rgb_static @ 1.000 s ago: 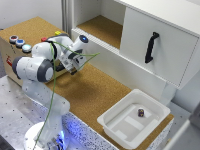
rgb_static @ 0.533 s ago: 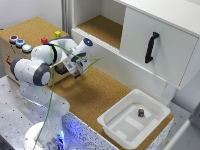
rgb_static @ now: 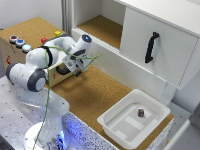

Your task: Pull the drawer

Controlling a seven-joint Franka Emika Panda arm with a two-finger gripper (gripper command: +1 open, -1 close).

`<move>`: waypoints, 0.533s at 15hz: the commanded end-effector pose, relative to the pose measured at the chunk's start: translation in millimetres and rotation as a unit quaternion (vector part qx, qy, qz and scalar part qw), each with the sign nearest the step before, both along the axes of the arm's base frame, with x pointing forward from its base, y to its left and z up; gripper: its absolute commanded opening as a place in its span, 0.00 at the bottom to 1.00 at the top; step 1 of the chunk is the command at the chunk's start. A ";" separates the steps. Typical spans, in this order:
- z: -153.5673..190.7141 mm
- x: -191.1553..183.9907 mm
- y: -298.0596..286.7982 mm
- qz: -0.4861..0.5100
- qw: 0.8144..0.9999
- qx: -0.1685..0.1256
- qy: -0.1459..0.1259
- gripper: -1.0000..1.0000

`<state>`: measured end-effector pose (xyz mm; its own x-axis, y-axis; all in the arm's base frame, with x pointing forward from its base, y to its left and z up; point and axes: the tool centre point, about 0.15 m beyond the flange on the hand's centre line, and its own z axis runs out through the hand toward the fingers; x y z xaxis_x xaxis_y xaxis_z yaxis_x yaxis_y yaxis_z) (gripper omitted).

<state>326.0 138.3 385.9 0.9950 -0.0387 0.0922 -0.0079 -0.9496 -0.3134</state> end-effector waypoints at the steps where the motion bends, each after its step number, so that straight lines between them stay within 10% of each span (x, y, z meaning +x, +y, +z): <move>1: 79.5 6.8 25.0 0.042 0.993 -0.110 -0.023 1.00; 8: 118.3 30.6 154.4 0.282 0.942 -0.178 -0.045 1.00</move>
<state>325.2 204.2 472.7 0.9173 0.2964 0.2659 0.3426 -0.9279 -0.1473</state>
